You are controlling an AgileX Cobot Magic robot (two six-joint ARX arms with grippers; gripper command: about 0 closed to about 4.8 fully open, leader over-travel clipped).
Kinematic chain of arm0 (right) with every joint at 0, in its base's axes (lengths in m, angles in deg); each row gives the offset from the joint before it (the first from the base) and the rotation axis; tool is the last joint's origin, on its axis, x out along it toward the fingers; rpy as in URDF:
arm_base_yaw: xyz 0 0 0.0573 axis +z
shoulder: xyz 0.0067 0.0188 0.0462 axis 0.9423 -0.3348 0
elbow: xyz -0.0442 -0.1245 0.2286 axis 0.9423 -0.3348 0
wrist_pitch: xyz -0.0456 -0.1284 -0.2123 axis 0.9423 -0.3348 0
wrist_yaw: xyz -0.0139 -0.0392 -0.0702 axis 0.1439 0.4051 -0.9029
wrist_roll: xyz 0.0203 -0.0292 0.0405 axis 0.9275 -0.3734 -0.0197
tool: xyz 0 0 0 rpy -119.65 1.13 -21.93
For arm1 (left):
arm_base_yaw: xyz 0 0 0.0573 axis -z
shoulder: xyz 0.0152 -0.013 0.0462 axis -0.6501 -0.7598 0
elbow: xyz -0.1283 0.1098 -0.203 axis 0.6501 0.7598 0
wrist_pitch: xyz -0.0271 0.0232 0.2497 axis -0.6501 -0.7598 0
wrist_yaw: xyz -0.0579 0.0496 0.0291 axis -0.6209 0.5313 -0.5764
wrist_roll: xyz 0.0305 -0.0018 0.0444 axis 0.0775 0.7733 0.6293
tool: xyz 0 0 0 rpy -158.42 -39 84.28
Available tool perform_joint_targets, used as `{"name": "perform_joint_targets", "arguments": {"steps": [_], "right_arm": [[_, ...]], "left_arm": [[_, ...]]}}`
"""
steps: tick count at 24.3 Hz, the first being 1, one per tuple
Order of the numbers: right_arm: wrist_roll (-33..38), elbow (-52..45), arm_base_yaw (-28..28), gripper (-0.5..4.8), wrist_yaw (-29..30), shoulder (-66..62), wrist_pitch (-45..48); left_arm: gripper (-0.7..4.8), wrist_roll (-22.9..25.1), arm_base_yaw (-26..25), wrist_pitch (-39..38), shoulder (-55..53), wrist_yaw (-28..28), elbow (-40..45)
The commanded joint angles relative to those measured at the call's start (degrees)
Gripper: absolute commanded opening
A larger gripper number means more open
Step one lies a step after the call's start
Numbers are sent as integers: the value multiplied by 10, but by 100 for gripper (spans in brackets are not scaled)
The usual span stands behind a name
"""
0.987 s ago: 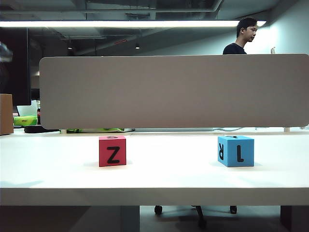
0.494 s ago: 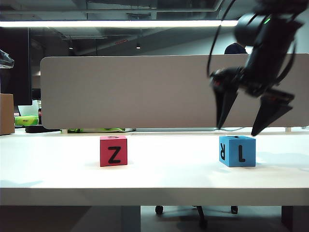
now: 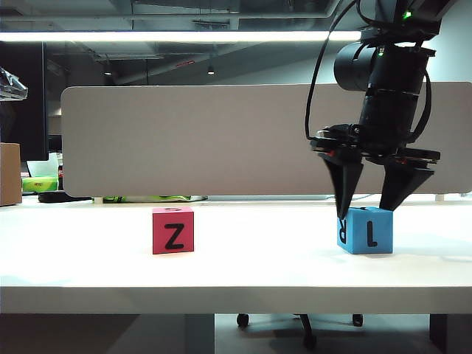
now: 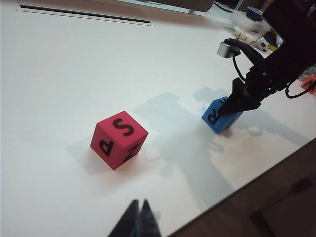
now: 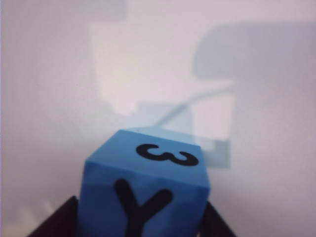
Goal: Stack the letter block on the right onto the letter block on the left.
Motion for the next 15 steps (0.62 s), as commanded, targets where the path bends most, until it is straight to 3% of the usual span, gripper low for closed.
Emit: {"name": "perform_joint_targets", "arguments": {"steps": [1, 5, 10, 11, 15], "right_arm": [[0, 7, 3, 264, 9, 2, 6], [0, 48, 25, 261, 24, 3, -23], [7, 197, 117, 260, 17, -5, -24], [7, 239, 150, 261, 3, -24, -25], [7, 313, 195, 261, -1, -88, -52]], "left_arm": [[-3, -2, 1, 3, 1, -4, -2], [-3, -2, 1, 3, 1, -4, -2], [-3, 5, 1, 4, 1, -1, -2], [-3, 6, 0, 8, 1, 23, -2], [-3, 6, 0, 9, 2, 75, -2]]}}
